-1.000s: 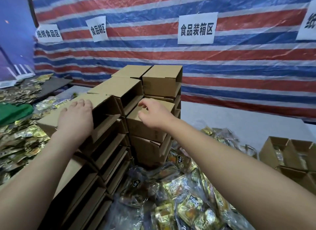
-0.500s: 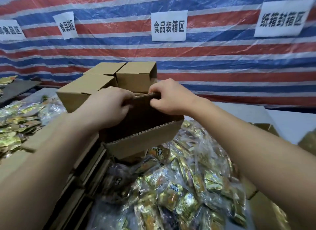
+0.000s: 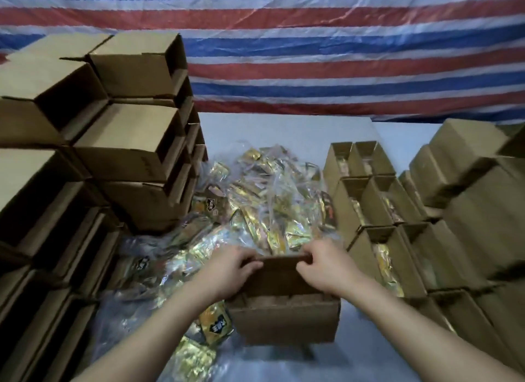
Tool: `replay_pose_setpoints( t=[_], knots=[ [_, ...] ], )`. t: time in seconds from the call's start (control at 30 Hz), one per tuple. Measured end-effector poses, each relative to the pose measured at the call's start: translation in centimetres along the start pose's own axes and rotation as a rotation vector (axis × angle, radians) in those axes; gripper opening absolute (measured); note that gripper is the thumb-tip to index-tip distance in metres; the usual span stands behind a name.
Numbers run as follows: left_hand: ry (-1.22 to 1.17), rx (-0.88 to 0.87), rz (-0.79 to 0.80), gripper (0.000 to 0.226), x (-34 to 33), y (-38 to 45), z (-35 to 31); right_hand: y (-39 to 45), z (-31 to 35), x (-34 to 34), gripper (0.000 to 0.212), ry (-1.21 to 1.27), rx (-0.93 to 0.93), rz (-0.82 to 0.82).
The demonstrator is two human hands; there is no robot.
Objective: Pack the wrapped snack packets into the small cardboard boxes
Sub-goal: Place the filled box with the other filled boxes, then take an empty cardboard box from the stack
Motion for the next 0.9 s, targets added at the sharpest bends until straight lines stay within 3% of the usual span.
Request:
replay_pose_setpoints(
  t=[0.3, 0.47, 0.6, 0.9],
  knots=[
    [-0.009, 0.037, 0.162, 0.016, -8.5, -5.4, 3.9, -5.9, -3.4, -10.7, 0.021, 0.072, -0.06, 0.15],
    [0.049, 0.058, 0.09, 0.025, -10.9, -7.0, 5.3, -7.0, -3.8, -14.0, 0.013, 0.127, -0.047, 0.185],
    [0.094, 0.04, -0.008, 0.028, -11.6, -7.7, 5.2, -7.7, -4.2, -14.7, 0.013, 0.136, -0.014, 0.121],
    [0.063, 0.001, 0.001, 0.026, -12.4, -9.4, 5.3, -9.9, -4.9, -15.8, 0.019, 0.118, 0.031, 0.087]
  ],
)
Point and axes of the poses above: each hand's wrist, its own y-axis towards the middle knuckle, its own x-axis out of the back of the hand, z = x × y, the point moved 6 cm from there along y, towards the middle knuckle, and after that the axes turned 11 degrees about -z, right-handed, at the moved point
